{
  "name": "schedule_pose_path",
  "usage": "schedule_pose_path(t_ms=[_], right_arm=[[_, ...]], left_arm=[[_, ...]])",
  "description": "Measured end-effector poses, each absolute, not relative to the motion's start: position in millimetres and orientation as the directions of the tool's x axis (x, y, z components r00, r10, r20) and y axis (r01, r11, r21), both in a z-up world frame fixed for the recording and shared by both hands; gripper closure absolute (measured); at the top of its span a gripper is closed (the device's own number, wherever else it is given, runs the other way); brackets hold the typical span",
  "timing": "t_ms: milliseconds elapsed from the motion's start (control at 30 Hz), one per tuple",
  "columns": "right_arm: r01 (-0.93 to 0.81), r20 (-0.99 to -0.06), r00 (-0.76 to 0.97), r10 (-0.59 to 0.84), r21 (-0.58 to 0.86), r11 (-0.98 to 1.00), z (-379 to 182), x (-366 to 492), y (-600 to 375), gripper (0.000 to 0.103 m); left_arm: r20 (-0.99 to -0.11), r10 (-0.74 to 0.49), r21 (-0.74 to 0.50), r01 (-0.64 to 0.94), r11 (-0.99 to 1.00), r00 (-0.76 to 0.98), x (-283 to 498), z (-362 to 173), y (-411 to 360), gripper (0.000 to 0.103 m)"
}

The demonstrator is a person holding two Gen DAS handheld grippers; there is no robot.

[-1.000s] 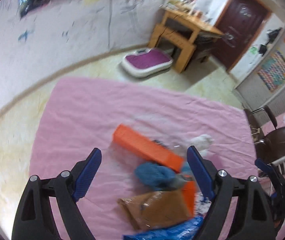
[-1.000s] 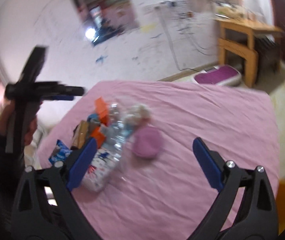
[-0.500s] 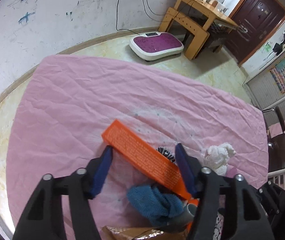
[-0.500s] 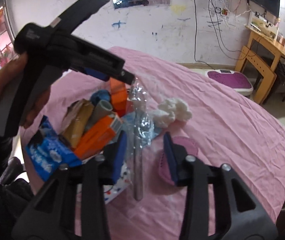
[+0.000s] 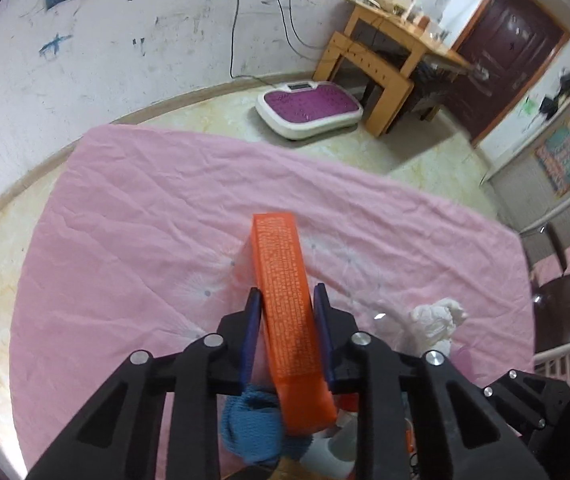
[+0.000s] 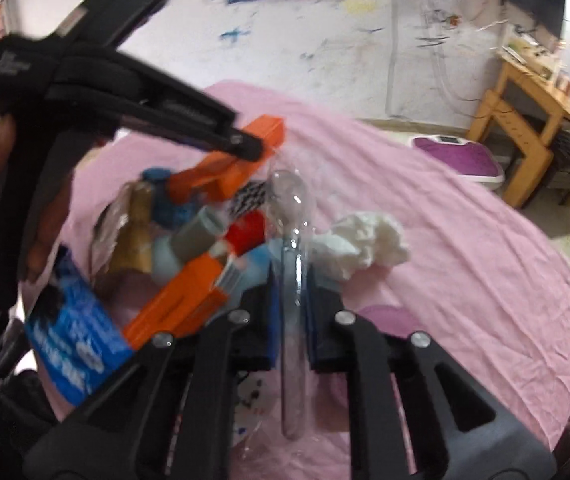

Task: Collect trash
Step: 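Grasp the orange box with the left tool while the right grasps the clear bottle, then carry box and bottle over the yellow bin and open both tools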

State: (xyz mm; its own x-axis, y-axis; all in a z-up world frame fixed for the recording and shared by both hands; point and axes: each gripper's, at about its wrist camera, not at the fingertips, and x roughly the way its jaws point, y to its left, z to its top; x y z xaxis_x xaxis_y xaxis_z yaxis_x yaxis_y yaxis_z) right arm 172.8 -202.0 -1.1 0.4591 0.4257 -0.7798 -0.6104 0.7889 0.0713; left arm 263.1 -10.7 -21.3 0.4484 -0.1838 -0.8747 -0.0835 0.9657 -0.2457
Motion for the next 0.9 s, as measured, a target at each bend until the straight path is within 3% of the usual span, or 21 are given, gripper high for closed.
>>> schedule_pose_path(t_ms=[233,567,900], right_arm=[[-0.583,-0.741,0.484,0.466,0.124,0.803,21.5,167.8,-213.3,0.094],[-0.561,-0.629,0.517,0.580,0.263,0.785,55.7,150.8,-248.6,0.093],[-0.364,-0.544,0.685,0.485,0.321,0.874,60.6,110.6,-379.9,0.093]], left_arm=[[-0.815,-0.253,-0.336,-0.068,0.940,0.521,254.8,3.5,4.9,0.082],[-0.759,-0.304,-0.364,0.012,0.931,0.575,238.9,48.0,-14.7,0.082],[-0.729,-0.462,-0.383,0.258,0.887,0.505,222.2,77.3,-139.0,0.082]])
